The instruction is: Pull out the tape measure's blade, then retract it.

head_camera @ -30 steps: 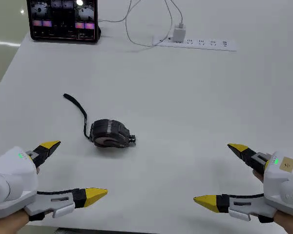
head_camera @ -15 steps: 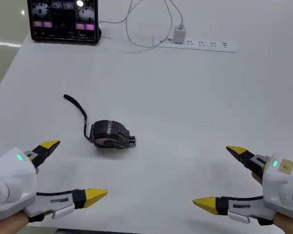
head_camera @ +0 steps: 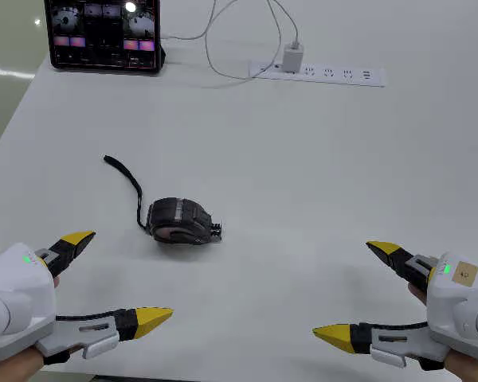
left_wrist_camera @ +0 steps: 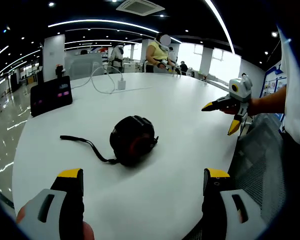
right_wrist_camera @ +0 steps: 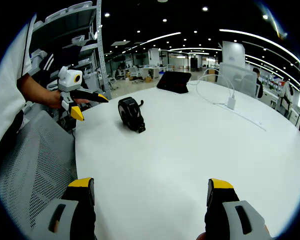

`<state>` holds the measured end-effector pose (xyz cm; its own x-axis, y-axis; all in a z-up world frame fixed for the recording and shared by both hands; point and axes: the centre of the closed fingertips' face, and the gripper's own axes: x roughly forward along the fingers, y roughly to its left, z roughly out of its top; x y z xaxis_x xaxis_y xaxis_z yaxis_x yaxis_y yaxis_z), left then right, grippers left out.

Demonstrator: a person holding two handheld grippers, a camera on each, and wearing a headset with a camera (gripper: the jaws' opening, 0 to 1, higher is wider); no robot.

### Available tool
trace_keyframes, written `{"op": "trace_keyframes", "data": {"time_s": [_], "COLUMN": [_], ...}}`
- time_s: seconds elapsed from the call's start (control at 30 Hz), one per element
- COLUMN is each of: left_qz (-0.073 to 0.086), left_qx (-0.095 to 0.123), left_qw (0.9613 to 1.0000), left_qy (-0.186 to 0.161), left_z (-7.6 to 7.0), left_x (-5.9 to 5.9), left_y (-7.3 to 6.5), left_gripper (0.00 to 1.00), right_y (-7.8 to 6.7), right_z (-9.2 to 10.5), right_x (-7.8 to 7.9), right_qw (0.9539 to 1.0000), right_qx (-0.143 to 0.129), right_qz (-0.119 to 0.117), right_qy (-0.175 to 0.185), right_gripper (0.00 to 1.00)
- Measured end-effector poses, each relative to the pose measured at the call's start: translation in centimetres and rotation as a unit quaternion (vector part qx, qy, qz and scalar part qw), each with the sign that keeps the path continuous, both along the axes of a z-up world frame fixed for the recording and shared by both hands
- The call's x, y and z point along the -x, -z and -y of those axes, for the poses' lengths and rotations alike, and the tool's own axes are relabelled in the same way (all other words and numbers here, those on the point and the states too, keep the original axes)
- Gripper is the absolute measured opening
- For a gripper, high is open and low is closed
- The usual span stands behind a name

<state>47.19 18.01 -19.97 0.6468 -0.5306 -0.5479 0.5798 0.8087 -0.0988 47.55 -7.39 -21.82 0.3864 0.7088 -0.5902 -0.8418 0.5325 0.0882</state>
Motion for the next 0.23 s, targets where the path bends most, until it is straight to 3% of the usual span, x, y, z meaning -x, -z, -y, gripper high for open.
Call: {"op": "trace_keyframes", "data": {"time_s": [0.23], "left_qz": [0.001], "left_qx": [0.005], "left_qw": [1.0000], "left_qy": [0.002], "left_z": [0.14], "left_x": [0.02], "left_y": [-0.05], "left_gripper": [0.98], "right_y": [-0.02], "right_z": [-0.03], "right_x": [0.00], "right_qw": [1.0000], "right_qx": [-0.001], "right_qz": [0.000], "right_qy": [0.001], "right_gripper": [0.92]}}
